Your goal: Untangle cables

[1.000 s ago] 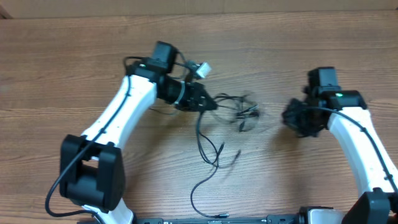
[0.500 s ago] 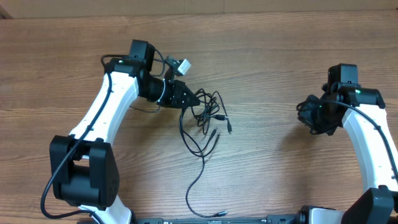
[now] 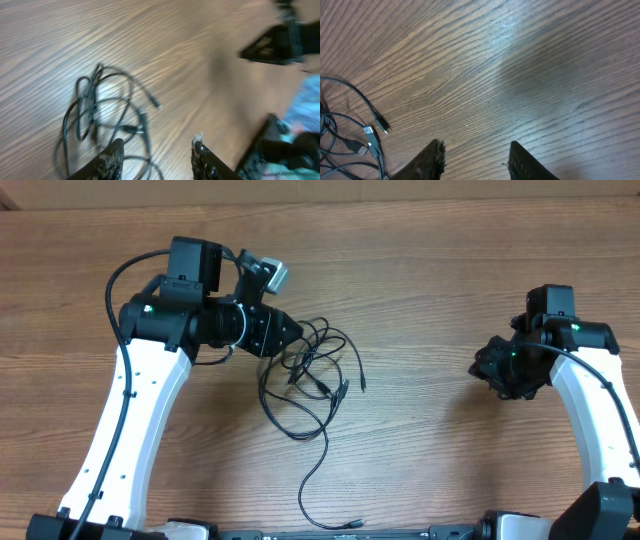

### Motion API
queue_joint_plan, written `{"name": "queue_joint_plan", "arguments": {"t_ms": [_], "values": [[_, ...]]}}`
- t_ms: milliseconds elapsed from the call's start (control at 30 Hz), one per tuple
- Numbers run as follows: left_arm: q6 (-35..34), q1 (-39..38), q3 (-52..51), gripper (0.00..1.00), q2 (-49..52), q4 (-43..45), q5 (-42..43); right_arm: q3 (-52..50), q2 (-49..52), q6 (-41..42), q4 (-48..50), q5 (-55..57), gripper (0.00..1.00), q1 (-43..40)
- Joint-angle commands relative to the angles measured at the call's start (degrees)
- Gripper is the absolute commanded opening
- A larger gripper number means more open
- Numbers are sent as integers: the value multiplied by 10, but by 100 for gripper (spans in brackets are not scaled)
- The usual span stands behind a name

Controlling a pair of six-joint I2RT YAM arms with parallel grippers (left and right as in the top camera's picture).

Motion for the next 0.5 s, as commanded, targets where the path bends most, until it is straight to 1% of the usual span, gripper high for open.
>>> {"name": "queue_joint_plan", "arguments": {"t_ms": [0,200,467], "values": [[-53,-1,-1,43,22,-4,-83,13,-2,-3,-5,-3,42,3],[-58,-24,-4,42,74,-5,-94,13,-2,-3,-7,-3,47,3],[-58,-75,-4,45,151,-10,-189,12,-2,-3,-7,-3,48,3]]}}
